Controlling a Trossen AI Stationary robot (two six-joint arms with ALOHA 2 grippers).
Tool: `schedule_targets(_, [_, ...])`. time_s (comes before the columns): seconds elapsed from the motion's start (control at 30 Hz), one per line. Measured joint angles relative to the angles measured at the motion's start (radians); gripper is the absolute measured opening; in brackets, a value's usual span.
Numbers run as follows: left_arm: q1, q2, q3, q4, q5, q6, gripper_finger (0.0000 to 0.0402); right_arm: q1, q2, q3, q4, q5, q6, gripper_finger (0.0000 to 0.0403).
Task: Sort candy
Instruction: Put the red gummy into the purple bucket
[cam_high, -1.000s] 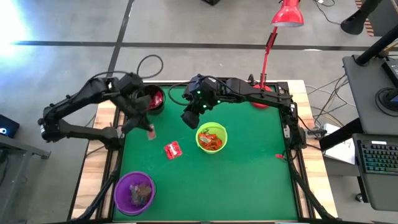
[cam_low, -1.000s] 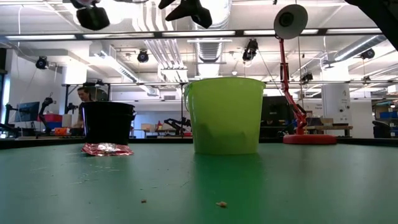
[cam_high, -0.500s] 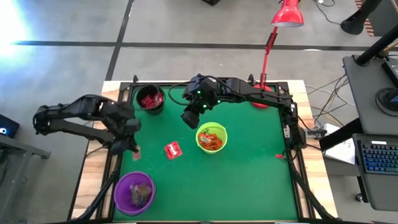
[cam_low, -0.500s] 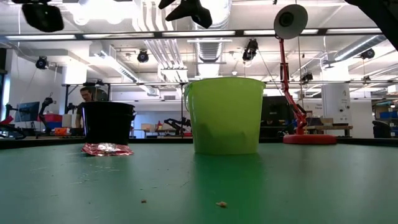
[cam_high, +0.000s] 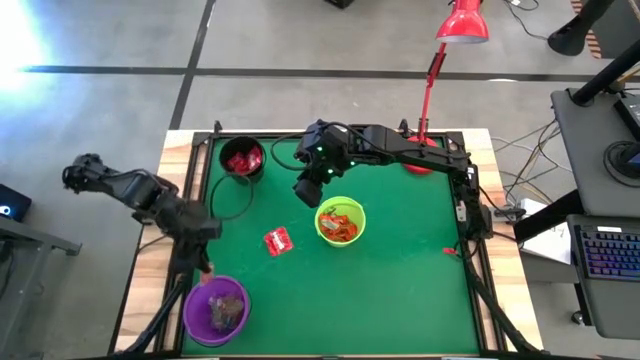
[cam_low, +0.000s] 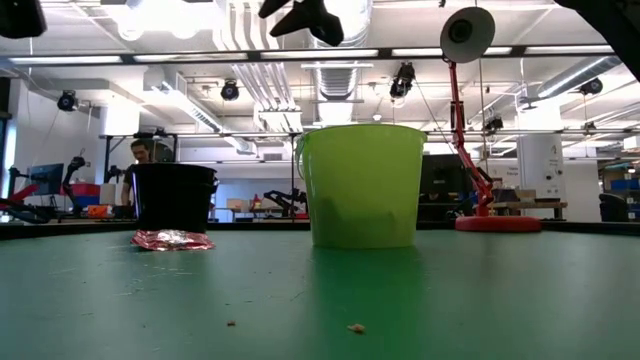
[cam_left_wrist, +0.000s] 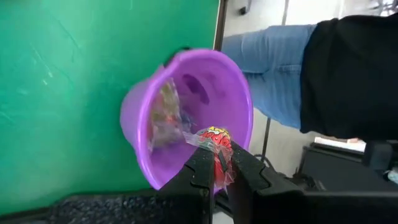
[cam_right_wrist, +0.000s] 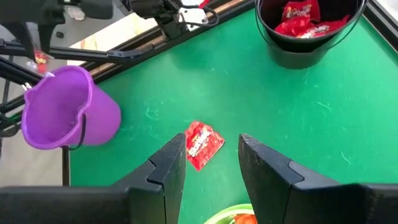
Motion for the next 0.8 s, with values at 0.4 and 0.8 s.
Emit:
schedule_targets(0.4, [-0.228,0.127,0.000,0.145,-0.031,-0.160,0.0003,0.000,0.000,0.000,-0.015,0.000,-0.024,0.0137])
schedule_targets(0.8, [-0.242,0.210,0.022,0.213,0.040,-0.188,0.0006,0.000,0.000,0.000,-0.015,0.000,-0.056,0.0137])
